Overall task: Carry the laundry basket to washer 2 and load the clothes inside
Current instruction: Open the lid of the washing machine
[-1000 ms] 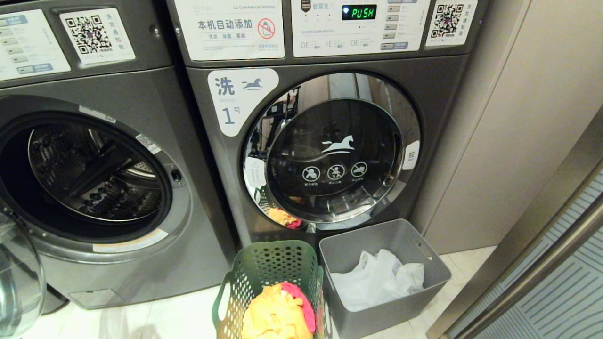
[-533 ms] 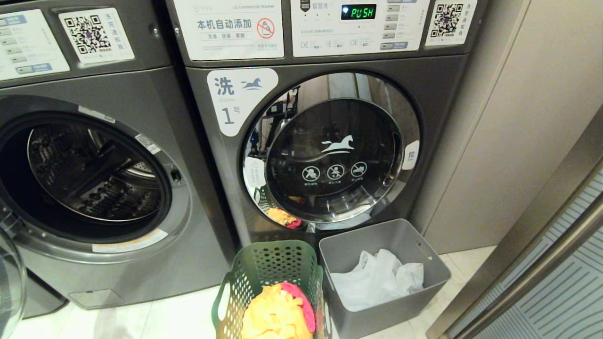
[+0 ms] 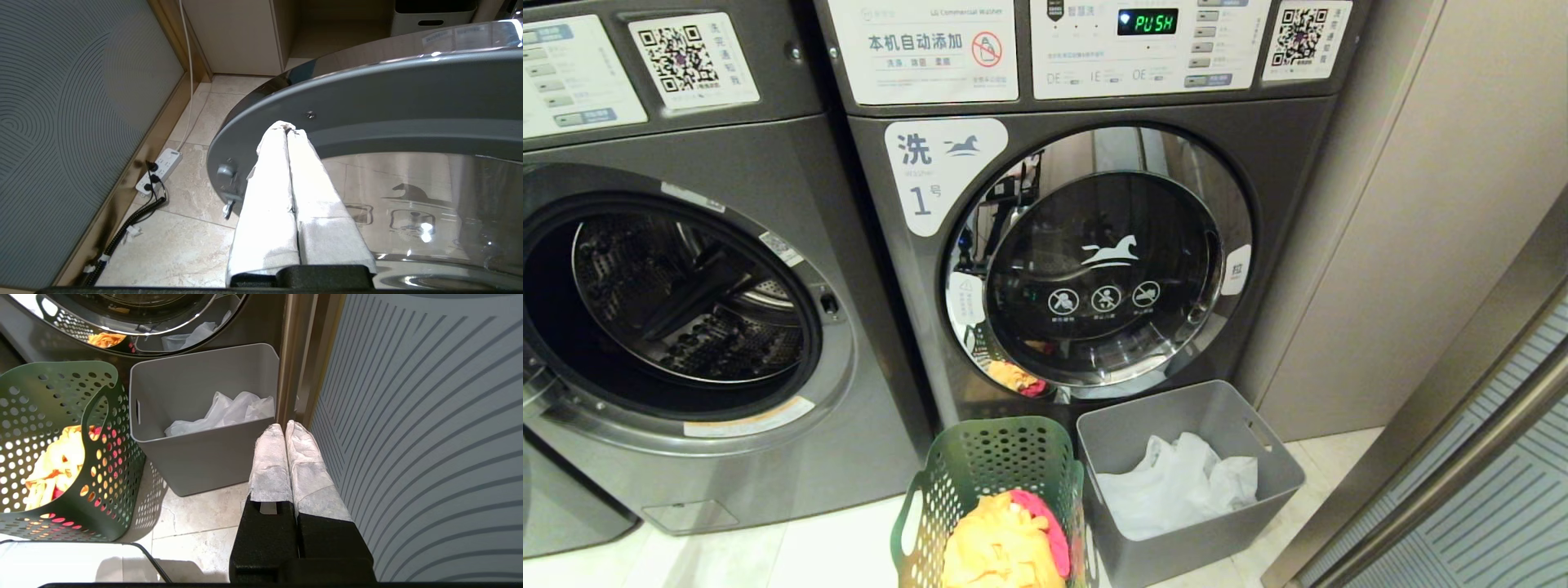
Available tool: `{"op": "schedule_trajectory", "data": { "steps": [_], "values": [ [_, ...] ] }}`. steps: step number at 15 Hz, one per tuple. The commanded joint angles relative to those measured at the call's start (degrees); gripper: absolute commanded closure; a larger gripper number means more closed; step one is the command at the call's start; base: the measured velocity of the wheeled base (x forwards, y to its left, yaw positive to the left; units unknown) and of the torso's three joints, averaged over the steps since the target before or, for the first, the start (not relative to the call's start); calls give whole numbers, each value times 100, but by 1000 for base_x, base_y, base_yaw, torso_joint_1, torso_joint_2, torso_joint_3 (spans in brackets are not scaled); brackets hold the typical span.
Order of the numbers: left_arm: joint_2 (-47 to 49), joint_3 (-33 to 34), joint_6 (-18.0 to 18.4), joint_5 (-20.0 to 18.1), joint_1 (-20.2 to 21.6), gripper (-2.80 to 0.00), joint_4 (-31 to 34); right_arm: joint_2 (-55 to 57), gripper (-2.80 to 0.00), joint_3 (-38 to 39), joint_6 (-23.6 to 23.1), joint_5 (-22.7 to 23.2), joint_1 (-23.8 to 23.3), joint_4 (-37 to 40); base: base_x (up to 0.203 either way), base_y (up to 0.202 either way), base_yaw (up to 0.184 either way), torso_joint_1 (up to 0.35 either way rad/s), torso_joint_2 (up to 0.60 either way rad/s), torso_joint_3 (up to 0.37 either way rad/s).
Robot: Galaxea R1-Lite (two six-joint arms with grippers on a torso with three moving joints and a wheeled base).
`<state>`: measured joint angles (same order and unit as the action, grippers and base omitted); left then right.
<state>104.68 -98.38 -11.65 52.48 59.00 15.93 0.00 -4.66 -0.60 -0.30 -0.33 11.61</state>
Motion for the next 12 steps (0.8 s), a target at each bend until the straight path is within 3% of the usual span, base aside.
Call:
{"op": "schedule_trajectory", "data": {
  "steps": [1, 4, 7, 9, 12],
  "values": [
    [-4, 227, -15, -14, 5, 0, 3, 3, 0, 0, -2, 0, -2, 8, 0, 0, 0, 0, 0, 0],
    [104, 276, -28, -86, -22, 0, -46, 0, 0, -2, -2, 4, -2, 8, 0, 0, 0, 0, 0, 0],
    [-270, 306, 37, -939, -462, 0, 2, 3, 0, 0, -2, 1, -2, 8, 0, 0, 0, 0, 0, 0],
    [-909, 620, 66, -1745, -1222, 0, -4, 0, 0, 0, -2, -5, -2, 8, 0, 0, 0, 0, 0, 0],
    [-2064, 1681, 84, -2493, -3061, 0, -42, 0, 0, -4, -2, 0, 2, 8, 0, 0, 0, 0, 0, 0]
  ]
}}
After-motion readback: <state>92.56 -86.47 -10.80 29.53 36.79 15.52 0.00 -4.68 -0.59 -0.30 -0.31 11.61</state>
